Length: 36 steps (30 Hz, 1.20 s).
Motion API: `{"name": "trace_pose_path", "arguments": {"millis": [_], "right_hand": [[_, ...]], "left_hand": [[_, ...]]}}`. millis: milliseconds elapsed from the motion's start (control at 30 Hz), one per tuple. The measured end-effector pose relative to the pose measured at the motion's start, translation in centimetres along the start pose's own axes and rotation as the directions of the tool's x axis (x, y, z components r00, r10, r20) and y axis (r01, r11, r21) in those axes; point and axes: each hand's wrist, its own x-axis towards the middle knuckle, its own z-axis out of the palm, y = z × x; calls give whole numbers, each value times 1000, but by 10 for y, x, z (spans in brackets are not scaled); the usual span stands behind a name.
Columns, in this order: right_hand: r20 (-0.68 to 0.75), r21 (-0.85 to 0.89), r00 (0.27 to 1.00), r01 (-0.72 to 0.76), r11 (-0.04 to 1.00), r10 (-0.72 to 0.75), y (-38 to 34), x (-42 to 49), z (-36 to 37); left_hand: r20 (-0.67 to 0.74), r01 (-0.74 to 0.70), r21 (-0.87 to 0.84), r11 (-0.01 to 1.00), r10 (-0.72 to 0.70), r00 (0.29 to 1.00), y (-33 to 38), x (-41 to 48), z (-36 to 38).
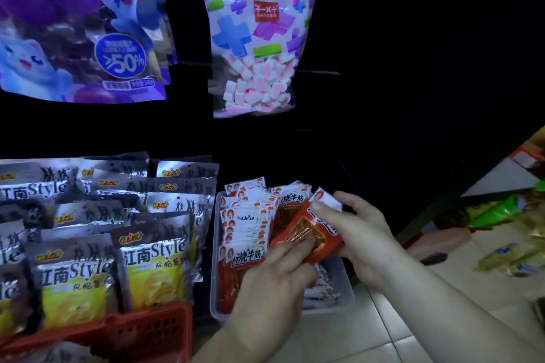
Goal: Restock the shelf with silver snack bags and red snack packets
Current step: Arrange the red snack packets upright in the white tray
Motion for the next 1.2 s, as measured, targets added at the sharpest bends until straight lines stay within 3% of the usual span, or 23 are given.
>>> {"name": "trace_pose_path", "arguments": {"millis": [133,200,333,400,467,533,567,633,700,800,867,1100,1200], "right_hand": [[-18,-356,982,169,919,-187,13,46,-6],[116,-475,952,302,827,-282,24,67,-3],[310,-675,896,443,591,-318,65,115,-2],[386,-783,894,448,431,-228,81,128,-2],[449,-823,891,380,421,73,90,129,0],[468,-852,807,306,425,359,94,132,1],[461,-847,819,290,446,343,94,138,0],[366,-816,930,309,489,21,92,156,-4],[287,-825,917,384,414,-278,90,175,-2],[339,-883,890,413,223,-305,87,194,13],[326,-905,888,392,163,-323,89,205,19],[221,-885,850,381,267,-479,86,205,5],[185,-860,809,407,306,-558,71,189,-6]], "left_hand": [[159,276,-282,919,-239,958,-24,3,7],[179,414,-284,865,-376,909,-42,7,12],[220,574,-311,757,-531,819,-82,14,28],[284,648,-346,679,-583,762,-98,18,40],[358,732,-373,571,-639,681,-108,21,49],[383,767,-378,518,-667,639,-113,25,58],[373,771,-386,506,-679,633,-116,27,62],[336,764,-423,487,-699,631,-120,31,67],[294,758,-425,495,-717,632,-125,34,71],[286,757,-448,477,-725,626,-132,37,76],[310,761,-454,463,-719,622,-135,39,76],[405,772,-393,499,-660,633,-145,33,78],[446,794,-396,461,-659,605,-138,34,71]]}}
